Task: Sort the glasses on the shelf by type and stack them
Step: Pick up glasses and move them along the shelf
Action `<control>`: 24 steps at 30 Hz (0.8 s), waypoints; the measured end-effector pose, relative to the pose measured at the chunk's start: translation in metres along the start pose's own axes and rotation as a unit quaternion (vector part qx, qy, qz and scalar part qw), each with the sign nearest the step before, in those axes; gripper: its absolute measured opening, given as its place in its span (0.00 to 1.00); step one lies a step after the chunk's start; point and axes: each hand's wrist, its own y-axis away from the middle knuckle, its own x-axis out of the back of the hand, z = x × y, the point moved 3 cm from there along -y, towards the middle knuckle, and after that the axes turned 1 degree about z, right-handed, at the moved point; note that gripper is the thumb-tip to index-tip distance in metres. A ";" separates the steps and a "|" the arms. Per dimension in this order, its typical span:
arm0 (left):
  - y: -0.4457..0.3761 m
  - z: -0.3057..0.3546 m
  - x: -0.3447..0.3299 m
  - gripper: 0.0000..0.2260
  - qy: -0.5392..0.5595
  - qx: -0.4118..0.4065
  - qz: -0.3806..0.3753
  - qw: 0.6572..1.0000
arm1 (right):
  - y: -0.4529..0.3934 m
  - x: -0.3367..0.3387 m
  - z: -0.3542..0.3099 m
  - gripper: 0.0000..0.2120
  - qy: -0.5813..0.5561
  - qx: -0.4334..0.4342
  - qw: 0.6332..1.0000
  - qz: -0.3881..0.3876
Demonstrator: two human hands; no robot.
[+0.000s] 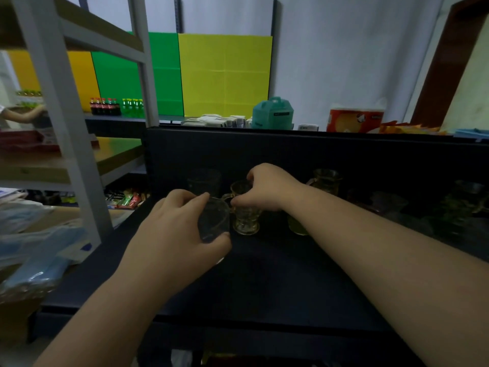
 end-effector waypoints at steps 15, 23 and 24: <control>0.030 0.129 0.020 0.38 0.012 -0.062 0.018 0.998 | 0.136 0.123 0.095 0.38 -0.117 0.019 0.974 0.194; 0.053 0.291 -0.016 0.38 0.083 -0.146 -0.001 0.986 | 0.280 0.178 0.233 0.32 -0.149 -0.051 0.966 0.206; 0.056 0.312 -0.022 0.37 0.091 -0.154 -0.001 0.984 | 0.296 0.183 0.251 0.32 -0.154 -0.061 0.965 0.204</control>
